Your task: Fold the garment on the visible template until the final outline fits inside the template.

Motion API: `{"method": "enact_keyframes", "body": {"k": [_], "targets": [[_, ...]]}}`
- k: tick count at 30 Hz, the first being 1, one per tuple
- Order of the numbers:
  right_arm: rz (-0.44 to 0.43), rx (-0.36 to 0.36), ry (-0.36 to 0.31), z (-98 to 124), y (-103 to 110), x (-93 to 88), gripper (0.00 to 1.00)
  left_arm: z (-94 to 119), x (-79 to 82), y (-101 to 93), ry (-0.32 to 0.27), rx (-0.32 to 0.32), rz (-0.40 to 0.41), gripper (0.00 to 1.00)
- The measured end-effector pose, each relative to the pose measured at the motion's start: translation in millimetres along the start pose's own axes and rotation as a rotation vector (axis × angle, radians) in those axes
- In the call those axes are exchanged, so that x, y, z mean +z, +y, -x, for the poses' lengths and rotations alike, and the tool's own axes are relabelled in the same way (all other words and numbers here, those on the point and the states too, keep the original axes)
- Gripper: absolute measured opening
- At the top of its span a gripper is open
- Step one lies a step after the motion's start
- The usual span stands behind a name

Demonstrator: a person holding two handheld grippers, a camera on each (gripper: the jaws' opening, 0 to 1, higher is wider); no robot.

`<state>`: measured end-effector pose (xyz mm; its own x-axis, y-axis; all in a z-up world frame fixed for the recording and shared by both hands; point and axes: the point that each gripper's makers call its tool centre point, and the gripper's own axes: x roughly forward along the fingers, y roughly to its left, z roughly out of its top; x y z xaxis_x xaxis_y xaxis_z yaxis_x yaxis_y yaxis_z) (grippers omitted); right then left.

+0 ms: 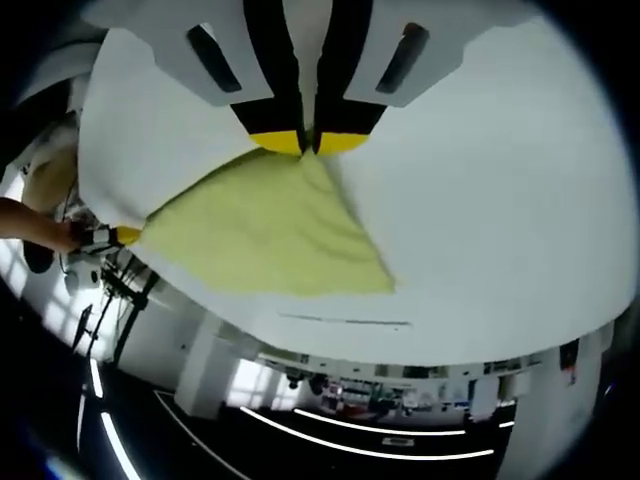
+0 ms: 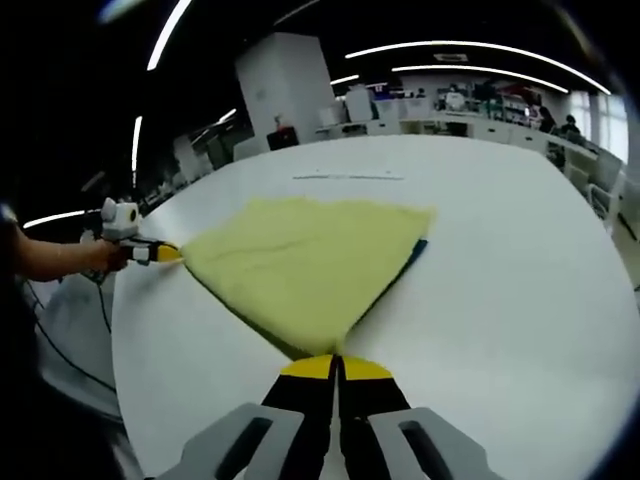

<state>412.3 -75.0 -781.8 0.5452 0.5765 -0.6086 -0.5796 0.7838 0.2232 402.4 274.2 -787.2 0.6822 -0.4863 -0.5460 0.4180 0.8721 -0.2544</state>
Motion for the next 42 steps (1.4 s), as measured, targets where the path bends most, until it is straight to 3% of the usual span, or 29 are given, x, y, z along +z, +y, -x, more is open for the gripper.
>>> {"method": "enact_keyframes", "body": {"k": [4,14,27,42], "targets": [[0.013,0.014,0.002,4.2,0.2,1.3,0.0,0.3,0.4,-0.1,0.001,0.007,-0.007,0.0],[0.036,0.014,0.091,-0.1,4.8,-21.1,0.0,0.9,-8.1,0.3,0.018,0.017,0.018,0.0],[0.007,0.011,0.093,10.6,14.2,-38.5,0.0,7.7,-17.5,-4.8,0.018,0.033,0.016,0.0],[0.006,0.004,0.109,29.4,22.0,-55.8,0.0,24.7,-34.2,-25.0,0.031,0.041,0.02,0.0]]}}
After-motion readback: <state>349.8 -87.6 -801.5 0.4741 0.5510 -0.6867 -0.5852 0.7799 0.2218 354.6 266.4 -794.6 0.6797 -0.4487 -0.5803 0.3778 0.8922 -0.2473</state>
